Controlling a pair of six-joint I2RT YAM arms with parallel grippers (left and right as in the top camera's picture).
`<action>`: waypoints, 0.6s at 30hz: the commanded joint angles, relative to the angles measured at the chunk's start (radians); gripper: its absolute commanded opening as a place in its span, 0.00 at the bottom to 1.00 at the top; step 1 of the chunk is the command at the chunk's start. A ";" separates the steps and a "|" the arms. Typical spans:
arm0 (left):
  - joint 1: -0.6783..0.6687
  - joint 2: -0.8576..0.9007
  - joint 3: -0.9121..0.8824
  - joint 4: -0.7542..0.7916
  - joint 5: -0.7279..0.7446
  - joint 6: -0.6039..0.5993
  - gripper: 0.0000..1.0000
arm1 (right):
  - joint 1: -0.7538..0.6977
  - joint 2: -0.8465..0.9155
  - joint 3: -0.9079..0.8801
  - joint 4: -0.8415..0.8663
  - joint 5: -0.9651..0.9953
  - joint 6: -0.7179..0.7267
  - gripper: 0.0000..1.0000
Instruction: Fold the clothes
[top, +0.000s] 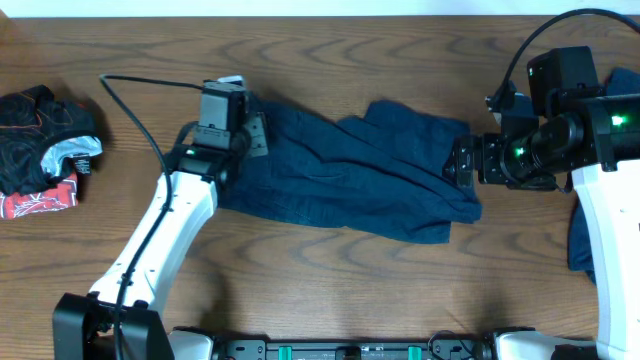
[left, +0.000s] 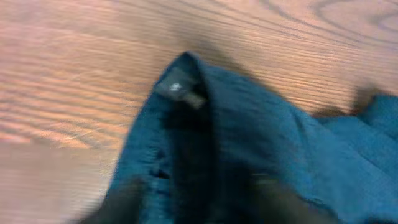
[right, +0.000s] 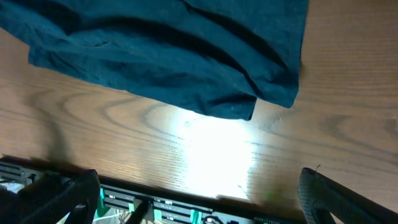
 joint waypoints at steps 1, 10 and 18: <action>0.024 0.006 0.024 -0.016 -0.014 0.002 0.78 | 0.008 0.001 0.010 -0.005 0.012 -0.010 0.99; -0.013 -0.008 0.024 -0.131 0.129 -0.045 0.96 | 0.008 0.001 0.010 -0.003 0.012 -0.010 0.99; -0.085 -0.041 0.024 -0.226 0.162 -0.099 0.59 | 0.008 0.001 0.010 0.001 0.012 -0.025 0.99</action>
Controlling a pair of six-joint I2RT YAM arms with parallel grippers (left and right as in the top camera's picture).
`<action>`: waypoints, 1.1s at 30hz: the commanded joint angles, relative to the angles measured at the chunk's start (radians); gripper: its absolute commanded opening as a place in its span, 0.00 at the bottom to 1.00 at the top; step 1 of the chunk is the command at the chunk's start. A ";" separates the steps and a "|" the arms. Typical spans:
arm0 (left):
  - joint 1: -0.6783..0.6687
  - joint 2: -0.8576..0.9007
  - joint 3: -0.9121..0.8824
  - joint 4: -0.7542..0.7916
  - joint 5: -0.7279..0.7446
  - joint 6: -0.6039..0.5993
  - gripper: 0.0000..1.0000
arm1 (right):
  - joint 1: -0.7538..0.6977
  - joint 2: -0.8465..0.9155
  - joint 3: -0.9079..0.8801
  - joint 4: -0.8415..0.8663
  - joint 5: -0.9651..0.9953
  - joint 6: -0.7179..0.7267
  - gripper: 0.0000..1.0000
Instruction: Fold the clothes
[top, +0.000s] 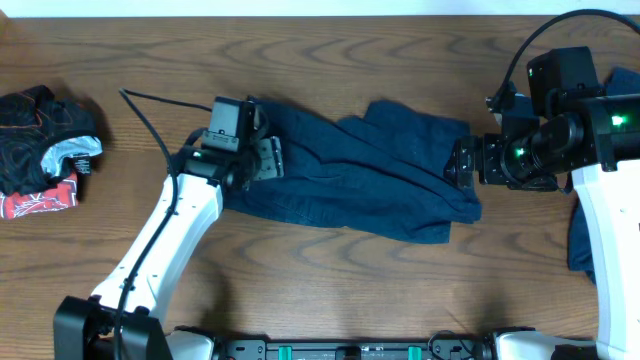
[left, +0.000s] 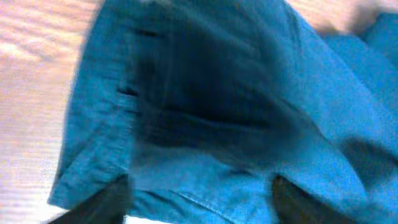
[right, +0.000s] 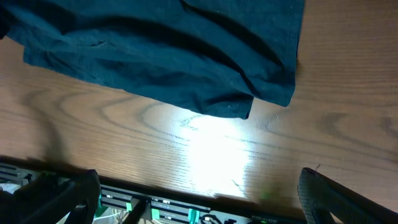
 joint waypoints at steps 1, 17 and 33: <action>-0.034 -0.023 0.020 -0.006 0.031 -0.017 0.59 | 0.008 0.001 0.010 0.003 0.002 -0.022 0.99; -0.057 -0.030 0.064 0.260 0.081 -0.011 0.11 | 0.008 0.001 0.010 -0.011 0.002 -0.032 0.99; -0.027 0.395 0.064 0.393 0.085 -0.161 0.07 | 0.008 0.001 0.010 -0.054 -0.009 -0.031 0.99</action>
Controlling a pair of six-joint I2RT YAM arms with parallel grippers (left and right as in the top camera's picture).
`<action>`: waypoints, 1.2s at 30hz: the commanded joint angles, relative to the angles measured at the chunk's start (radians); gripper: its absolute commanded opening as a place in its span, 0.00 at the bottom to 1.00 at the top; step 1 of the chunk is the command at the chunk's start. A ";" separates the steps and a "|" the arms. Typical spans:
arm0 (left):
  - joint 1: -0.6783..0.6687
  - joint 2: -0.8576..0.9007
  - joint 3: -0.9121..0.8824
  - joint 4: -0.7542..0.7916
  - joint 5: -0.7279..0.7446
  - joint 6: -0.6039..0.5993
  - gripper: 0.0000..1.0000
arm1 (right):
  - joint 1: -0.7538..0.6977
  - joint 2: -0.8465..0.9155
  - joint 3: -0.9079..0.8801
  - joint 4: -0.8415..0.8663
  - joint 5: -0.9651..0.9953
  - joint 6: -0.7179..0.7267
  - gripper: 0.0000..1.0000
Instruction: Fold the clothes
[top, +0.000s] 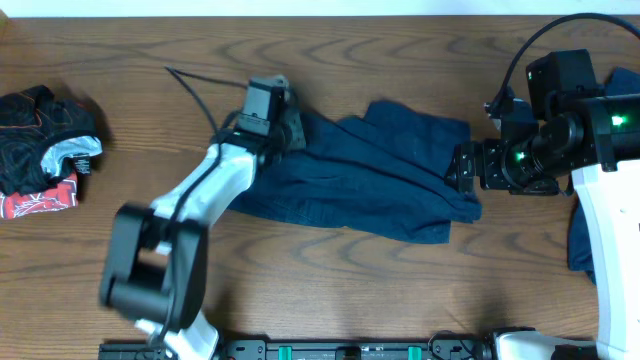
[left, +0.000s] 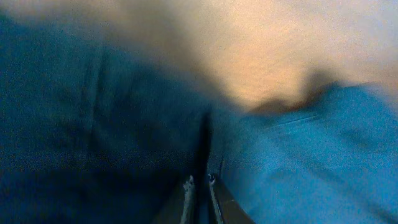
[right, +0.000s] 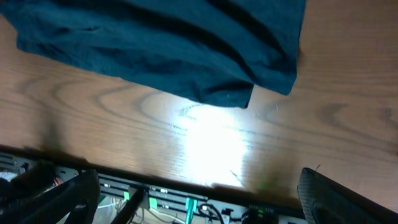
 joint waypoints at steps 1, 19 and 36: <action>0.010 0.031 0.005 -0.068 0.034 -0.076 0.06 | 0.008 0.001 0.010 -0.013 -0.008 -0.006 0.99; 0.007 -0.065 -0.023 -0.529 -0.021 -0.071 0.06 | 0.008 0.001 0.010 0.039 -0.008 0.009 0.99; -0.002 -0.342 -0.024 -0.532 -0.051 -0.066 0.06 | -0.043 0.295 -0.002 0.129 -0.001 -0.011 0.99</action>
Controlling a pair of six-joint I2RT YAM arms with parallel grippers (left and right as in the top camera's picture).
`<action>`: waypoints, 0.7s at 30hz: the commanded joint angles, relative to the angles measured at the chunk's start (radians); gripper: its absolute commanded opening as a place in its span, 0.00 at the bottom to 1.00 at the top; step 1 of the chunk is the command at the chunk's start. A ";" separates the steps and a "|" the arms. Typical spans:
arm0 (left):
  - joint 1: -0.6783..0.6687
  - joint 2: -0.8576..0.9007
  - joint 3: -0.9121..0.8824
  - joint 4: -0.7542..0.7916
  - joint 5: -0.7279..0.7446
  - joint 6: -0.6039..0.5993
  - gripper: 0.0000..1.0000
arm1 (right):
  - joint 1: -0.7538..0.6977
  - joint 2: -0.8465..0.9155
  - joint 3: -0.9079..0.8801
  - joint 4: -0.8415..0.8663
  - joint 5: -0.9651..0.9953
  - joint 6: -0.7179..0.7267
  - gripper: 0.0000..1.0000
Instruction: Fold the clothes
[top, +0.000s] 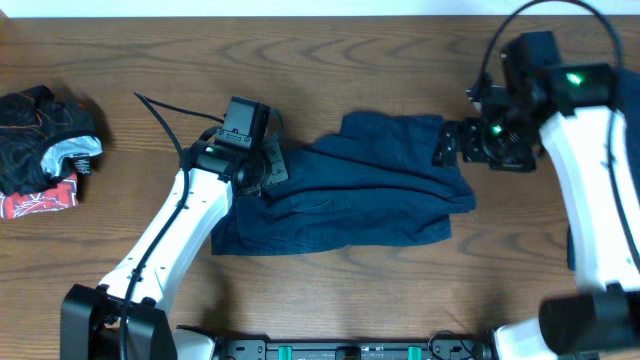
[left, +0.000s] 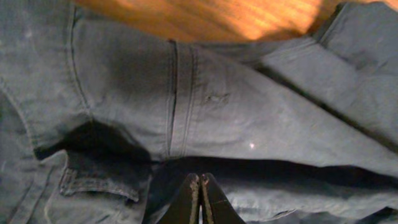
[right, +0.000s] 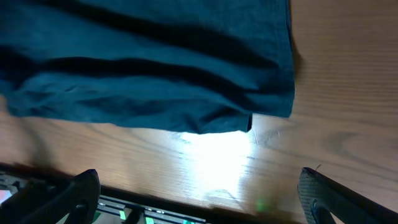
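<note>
Dark blue pants (top: 350, 195) lie crumpled across the middle of the wooden table (top: 330, 300). My left gripper (top: 265, 168) sits over their left end. In the left wrist view its fingers (left: 199, 182) are pressed together at a shadowed fold of the denim (left: 249, 118), shut on the cloth. My right gripper (top: 447, 150) hovers at the pants' right end. In the right wrist view it (right: 199, 190) stands wide open with nothing in it, the pants' edge (right: 155, 81) beyond it.
A heap of black and red clothes (top: 40, 150) lies at the far left. Another blue garment (top: 580, 245) shows at the right edge behind the right arm. A black cable (top: 170, 130) trails from the left arm. Bare wood runs along the front.
The left gripper has moved from the pants' upper left corner down and toward the front, and that corner has come with it. The right gripper has moved up and slightly left, still open.
The pants first lay spread out, the left gripper over their left end and the right gripper open at their right end. The left gripper then stood further over the cloth, later shut at the upper left corner. Now that corner lies lower and the pants are bunched narrower.
</note>
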 joint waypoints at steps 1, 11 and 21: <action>-0.001 -0.014 0.001 -0.030 -0.015 0.003 0.06 | -0.057 0.114 -0.002 0.017 -0.007 -0.012 0.99; -0.001 -0.014 0.001 -0.059 -0.014 0.020 0.06 | -0.263 0.406 -0.002 0.050 -0.307 -0.179 0.99; -0.001 -0.014 0.001 -0.063 -0.015 0.060 0.06 | -0.282 0.648 -0.002 0.063 -0.481 -0.327 0.98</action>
